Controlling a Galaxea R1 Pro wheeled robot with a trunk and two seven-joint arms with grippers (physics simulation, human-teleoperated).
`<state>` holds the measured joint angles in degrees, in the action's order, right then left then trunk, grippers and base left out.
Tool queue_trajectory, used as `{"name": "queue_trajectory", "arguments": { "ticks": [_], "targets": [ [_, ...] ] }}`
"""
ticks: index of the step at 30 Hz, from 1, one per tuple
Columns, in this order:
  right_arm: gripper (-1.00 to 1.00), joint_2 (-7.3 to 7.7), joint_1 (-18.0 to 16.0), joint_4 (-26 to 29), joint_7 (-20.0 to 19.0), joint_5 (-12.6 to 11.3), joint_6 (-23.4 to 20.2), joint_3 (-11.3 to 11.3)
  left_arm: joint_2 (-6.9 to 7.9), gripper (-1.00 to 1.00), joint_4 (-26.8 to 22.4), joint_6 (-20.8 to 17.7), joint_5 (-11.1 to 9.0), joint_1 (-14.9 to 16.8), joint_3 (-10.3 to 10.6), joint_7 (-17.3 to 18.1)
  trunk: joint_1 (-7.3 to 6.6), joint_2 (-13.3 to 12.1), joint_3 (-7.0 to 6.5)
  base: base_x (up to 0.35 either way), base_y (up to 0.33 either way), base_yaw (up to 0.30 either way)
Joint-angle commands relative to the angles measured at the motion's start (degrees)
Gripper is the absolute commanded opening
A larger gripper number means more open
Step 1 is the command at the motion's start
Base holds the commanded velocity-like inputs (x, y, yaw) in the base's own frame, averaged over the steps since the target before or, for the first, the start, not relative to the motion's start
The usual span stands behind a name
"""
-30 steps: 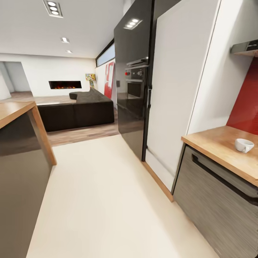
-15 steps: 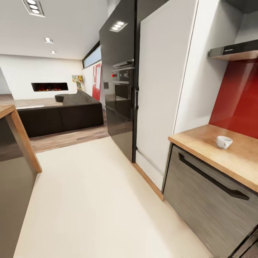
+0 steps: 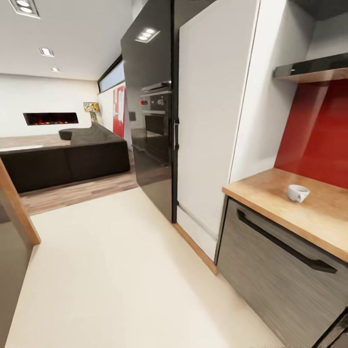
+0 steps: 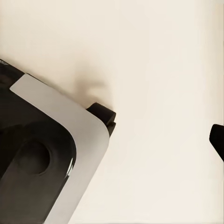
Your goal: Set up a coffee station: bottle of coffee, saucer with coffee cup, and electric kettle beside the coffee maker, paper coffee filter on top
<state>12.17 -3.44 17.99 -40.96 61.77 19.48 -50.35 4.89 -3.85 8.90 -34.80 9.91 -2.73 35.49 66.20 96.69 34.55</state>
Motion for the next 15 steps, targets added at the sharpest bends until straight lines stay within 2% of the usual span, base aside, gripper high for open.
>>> {"name": "queue_trajectory", "arguments": {
  "ticks": [1,10,15],
  "targets": [
    [1.0,-0.01,-0.07,0.03,-0.26,0.54,0.27,-0.46,0.01,1.0,0.05,0.24,0.26,0.03,-0.25,0.2,0.0,0.03,0.03,0.005,0.003,-0.24],
    [1.0,-0.09,-0.06,-0.06,0.11,0.55,0.45,-0.53,-0.16,1.0,0.46,0.24,0.26,0.02,-0.22,0.22,0.0,0.03,-0.24,0.001,0.001,-0.243],
    [1.0,-0.12,-0.07,-0.08,0.1,0.54,0.47,-0.54,-1.06,1.0,0.63,0.24,0.26,0.02,-0.25,0.2,0.0,0.03,-0.39,0.0,0.0,-0.244]
  ]
}}
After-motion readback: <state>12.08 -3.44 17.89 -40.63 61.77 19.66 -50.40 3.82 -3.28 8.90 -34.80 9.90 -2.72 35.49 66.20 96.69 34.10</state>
